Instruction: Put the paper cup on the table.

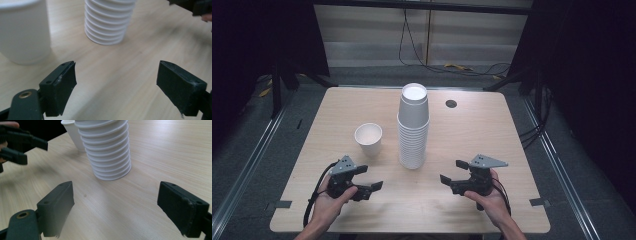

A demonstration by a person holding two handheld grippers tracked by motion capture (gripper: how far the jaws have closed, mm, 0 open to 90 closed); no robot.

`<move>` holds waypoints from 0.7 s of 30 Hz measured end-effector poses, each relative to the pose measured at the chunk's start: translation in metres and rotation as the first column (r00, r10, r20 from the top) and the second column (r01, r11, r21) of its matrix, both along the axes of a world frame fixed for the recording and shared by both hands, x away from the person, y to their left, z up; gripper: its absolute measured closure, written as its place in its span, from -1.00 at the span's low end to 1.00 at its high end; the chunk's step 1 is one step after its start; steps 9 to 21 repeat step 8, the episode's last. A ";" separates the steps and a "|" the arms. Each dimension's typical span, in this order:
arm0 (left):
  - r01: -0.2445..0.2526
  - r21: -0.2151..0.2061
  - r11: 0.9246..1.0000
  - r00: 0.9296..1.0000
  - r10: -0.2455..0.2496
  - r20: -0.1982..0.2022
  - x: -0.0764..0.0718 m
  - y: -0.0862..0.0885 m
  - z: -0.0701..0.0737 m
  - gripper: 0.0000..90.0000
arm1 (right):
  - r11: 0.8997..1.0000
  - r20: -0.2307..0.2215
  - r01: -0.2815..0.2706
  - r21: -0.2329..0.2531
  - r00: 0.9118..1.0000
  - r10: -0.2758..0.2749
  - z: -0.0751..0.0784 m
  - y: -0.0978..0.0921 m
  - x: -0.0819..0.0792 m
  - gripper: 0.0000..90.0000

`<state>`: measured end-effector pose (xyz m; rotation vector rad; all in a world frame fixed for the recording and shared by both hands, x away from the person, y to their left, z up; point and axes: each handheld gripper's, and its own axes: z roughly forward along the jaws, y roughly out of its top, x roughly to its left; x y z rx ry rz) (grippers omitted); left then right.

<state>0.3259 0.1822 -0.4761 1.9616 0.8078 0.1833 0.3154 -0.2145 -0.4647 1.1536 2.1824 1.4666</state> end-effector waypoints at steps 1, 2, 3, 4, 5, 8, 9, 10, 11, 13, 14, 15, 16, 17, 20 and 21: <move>0.009 0.019 1.000 1.000 -0.009 0.006 -0.003 -0.003 -0.002 -0.65 | 1.000 0.000 0.004 0.003 1.000 -0.004 0.000 0.000 -0.001 -0.70; 0.012 0.027 1.000 1.000 -0.012 0.007 -0.004 -0.004 -0.003 -0.65 | 1.000 -0.001 0.011 -0.004 1.000 -0.011 -0.001 0.000 -0.001 -0.70; 0.018 0.035 0.999 1.000 -0.019 0.011 -0.005 -0.005 -0.004 -0.65 | 1.000 -0.004 0.016 -0.006 1.000 -0.016 -0.002 0.000 -0.001 -0.70; 0.022 0.036 0.999 1.000 -0.023 0.011 -0.006 -0.007 -0.005 -0.65 | 1.000 -0.008 0.019 -0.003 1.000 -0.019 -0.003 0.000 -0.001 -0.70; 0.027 0.041 0.999 1.000 -0.027 0.009 -0.007 -0.008 -0.005 -0.65 | 1.000 -0.015 0.016 -0.005 1.000 -0.016 -0.003 0.001 -0.001 -0.70; 0.043 0.056 0.997 0.999 -0.044 0.015 -0.003 -0.006 -0.009 -0.64 | 1.000 -0.023 0.014 -0.026 1.000 -0.015 -0.006 0.002 -0.001 -0.70; 0.043 0.056 0.997 0.999 -0.044 0.015 -0.003 -0.006 -0.009 -0.64 | 1.000 -0.023 0.014 -0.026 1.000 -0.015 -0.006 0.002 -0.001 -0.70; 0.043 0.056 0.997 0.999 -0.044 0.015 -0.003 -0.006 -0.009 -0.64 | 1.000 -0.023 0.014 -0.026 1.000 -0.015 -0.006 0.002 -0.001 -0.70; 0.043 0.056 0.997 0.999 -0.044 0.015 -0.003 -0.006 -0.009 -0.64 | 1.000 -0.023 0.014 -0.026 1.000 -0.015 -0.006 0.002 -0.001 -0.70; 0.043 0.056 0.997 0.999 -0.044 0.015 -0.003 -0.006 -0.009 -0.64 | 1.000 -0.023 0.014 -0.026 1.000 -0.015 -0.006 0.002 -0.001 -0.70; 0.043 0.056 0.997 0.999 -0.044 0.015 -0.003 -0.006 -0.009 -0.64 | 1.000 -0.023 0.014 -0.026 1.000 -0.015 -0.006 0.002 -0.001 -0.70; 0.043 0.056 0.997 0.999 -0.044 0.015 -0.003 -0.006 -0.009 -0.64 | 1.000 -0.023 0.014 -0.026 1.000 -0.015 -0.006 0.002 -0.001 -0.70; 0.043 0.056 0.997 0.999 -0.044 0.015 -0.003 -0.006 -0.009 -0.64 | 1.000 -0.023 0.014 -0.026 1.000 -0.015 -0.006 0.002 -0.001 -0.70; 0.043 0.056 0.997 0.999 -0.044 0.015 -0.003 -0.006 -0.009 -0.64 | 1.000 -0.023 0.014 -0.026 1.000 -0.015 -0.006 0.002 -0.001 -0.70; 0.043 0.056 0.997 0.999 -0.044 0.015 -0.003 -0.006 -0.009 -0.64 | 1.000 -0.023 0.014 -0.026 1.000 -0.015 -0.006 0.002 -0.001 -0.70; 0.043 0.056 0.997 0.999 -0.044 0.015 -0.003 -0.006 -0.009 -0.64 | 1.000 -0.023 0.014 -0.026 1.000 -0.015 -0.006 0.002 -0.001 -0.70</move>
